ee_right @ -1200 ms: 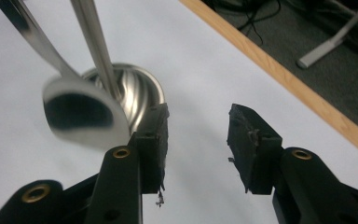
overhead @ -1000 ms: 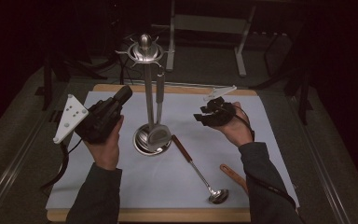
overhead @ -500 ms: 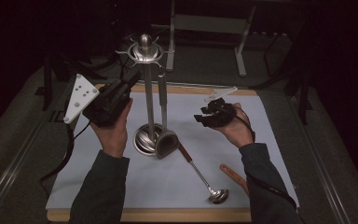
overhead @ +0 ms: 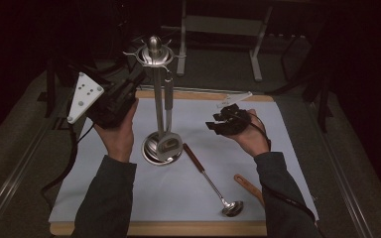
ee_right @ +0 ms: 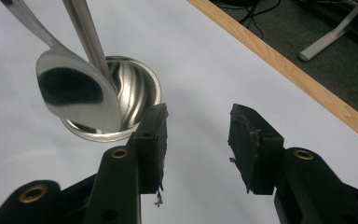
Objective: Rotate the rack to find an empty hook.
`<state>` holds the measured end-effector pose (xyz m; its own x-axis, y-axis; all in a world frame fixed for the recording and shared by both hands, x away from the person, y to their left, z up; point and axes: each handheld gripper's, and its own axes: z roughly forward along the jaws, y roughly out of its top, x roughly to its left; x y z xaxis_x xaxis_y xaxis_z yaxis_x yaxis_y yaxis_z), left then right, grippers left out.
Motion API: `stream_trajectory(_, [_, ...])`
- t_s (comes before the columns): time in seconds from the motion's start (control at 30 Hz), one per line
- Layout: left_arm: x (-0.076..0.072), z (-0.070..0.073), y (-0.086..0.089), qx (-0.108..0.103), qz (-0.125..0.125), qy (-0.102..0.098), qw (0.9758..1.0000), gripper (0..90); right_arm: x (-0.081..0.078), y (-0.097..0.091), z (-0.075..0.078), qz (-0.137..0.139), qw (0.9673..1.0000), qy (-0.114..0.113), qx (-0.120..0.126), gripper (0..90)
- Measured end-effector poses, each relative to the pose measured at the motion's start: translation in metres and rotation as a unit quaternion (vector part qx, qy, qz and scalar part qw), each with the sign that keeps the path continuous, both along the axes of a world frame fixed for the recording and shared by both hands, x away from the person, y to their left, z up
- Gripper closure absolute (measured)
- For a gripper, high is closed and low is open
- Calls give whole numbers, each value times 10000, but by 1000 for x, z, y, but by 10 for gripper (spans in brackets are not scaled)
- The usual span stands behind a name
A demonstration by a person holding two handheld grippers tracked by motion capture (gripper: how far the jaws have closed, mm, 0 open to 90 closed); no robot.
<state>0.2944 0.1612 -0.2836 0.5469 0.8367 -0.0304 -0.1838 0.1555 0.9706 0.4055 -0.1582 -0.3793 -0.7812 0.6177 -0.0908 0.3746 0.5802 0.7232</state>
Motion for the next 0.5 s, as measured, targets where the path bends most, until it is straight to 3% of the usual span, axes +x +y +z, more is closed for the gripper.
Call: stream_trajectory(0.5, [19,-3,17,-131,111,69,9998,899,-1,-2,0,16,10000,-11,8,564])
